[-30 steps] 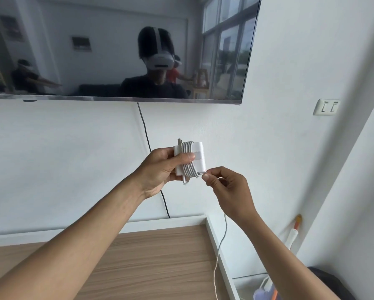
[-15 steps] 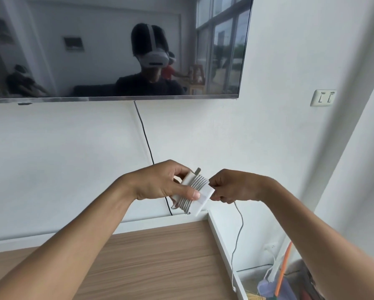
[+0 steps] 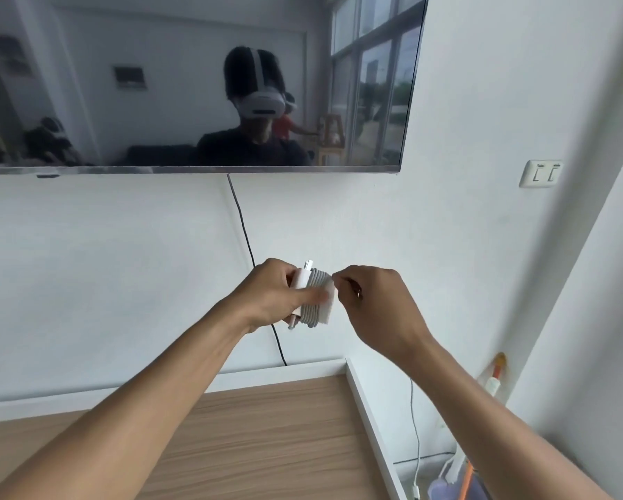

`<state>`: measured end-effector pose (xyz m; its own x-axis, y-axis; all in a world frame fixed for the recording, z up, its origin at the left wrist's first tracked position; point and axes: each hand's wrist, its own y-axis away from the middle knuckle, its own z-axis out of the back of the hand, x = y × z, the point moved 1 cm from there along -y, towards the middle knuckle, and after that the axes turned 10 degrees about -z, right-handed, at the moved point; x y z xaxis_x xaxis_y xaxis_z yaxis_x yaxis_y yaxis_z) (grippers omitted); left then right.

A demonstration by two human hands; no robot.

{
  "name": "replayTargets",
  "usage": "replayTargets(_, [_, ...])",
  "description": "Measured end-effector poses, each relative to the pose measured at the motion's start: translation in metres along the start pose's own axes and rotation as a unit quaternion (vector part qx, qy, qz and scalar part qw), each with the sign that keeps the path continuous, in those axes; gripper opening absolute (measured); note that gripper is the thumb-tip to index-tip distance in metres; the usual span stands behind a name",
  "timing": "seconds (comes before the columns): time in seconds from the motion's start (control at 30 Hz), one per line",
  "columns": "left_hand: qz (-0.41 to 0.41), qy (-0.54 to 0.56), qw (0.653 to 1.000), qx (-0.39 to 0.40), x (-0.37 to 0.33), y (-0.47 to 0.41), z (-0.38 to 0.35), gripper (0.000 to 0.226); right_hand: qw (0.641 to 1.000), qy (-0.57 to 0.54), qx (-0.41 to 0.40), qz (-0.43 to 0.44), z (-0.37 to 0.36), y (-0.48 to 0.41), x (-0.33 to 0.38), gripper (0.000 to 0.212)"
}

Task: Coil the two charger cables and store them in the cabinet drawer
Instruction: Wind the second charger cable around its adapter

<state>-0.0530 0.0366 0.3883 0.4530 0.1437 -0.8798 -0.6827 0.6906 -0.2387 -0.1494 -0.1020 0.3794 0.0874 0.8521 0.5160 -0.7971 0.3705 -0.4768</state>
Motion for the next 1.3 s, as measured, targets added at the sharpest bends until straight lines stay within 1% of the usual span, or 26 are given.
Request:
replayTargets(0.13, [0.049, 0.129, 0.99, -0.001, 0.0, -0.003, -0.001, 0.026, 0.997, -0.019, -0.064, 0.04, -0.008, 0.008, 0.006, 0.022])
replayTargets(0.23, [0.069, 0.197, 0.978, -0.013, -0.001, -0.005, -0.003, 0.029, 0.992, -0.043, -0.102, 0.056, -0.013, 0.015, 0.003, 0.027])
replayTargets(0.37, [0.082, 0.216, 0.972, -0.036, -0.001, -0.006, -0.001, 0.027, 0.989, -0.077, -0.106, 0.073, -0.022, 0.024, 0.0, 0.032])
replayTargets(0.5, [0.085, 0.222, 0.97, -0.043, 0.0, -0.006, -0.001, 0.025, 0.989, -0.093, -0.085, 0.076, -0.026, 0.026, -0.005, 0.034])
replayTargets(0.67, [0.057, 0.201, 0.976, -0.062, 0.0, -0.007, -0.002, 0.024, 0.987, -0.122, -0.065, 0.08, -0.024, 0.027, -0.007, 0.033])
replayTargets(0.73, [0.038, 0.185, 0.978, -0.084, 0.002, -0.009, -0.001, 0.023, 0.981, -0.174, -0.056, 0.061, -0.025, 0.032, -0.012, 0.029])
replayTargets(0.8, [0.033, 0.194, 0.974, -0.109, 0.005, -0.009, 0.001, 0.02, 0.969, -0.247, -0.026, -0.004, -0.028, 0.038, -0.02, 0.022])
replayTargets(0.87, [0.03, 0.213, 0.97, -0.111, 0.006, -0.008, 0.002, 0.021, 0.948, -0.308, 0.003, -0.076, -0.032, 0.04, -0.028, 0.012])
replayTargets(0.93, [0.014, 0.215, 0.973, -0.087, 0.006, -0.007, 0.001, 0.021, 0.935, -0.335, 0.031, -0.112, -0.034, 0.036, -0.032, 0.009])
replayTargets(1.0, [-0.008, 0.219, 0.974, -0.054, 0.003, -0.005, -0.001, 0.02, 0.929, -0.346, 0.054, -0.116, -0.033, 0.028, -0.032, 0.009])
replayTargets(1.07, [-0.025, 0.236, 0.971, -0.01, 0.0, -0.003, 0.001, 0.025, 0.937, -0.326, 0.053, -0.114, -0.03, 0.021, -0.035, 0.011])
replayTargets(1.13, [-0.042, 0.236, 0.969, 0.058, -0.005, 0.001, 0.003, 0.028, 0.949, -0.292, 0.051, -0.111, -0.026, 0.015, -0.04, 0.014])
replayTargets(1.2, [-0.05, 0.185, 0.976, 0.105, -0.007, 0.004, 0.002, 0.028, 0.957, -0.26, 0.07, -0.104, -0.023, 0.01, -0.044, 0.021])
replayTargets(1.3, [-0.059, 0.048, 0.989, 0.124, -0.004, 0.006, -0.001, 0.028, 0.964, -0.201, 0.131, -0.117, -0.015, 0.001, -0.038, 0.025])
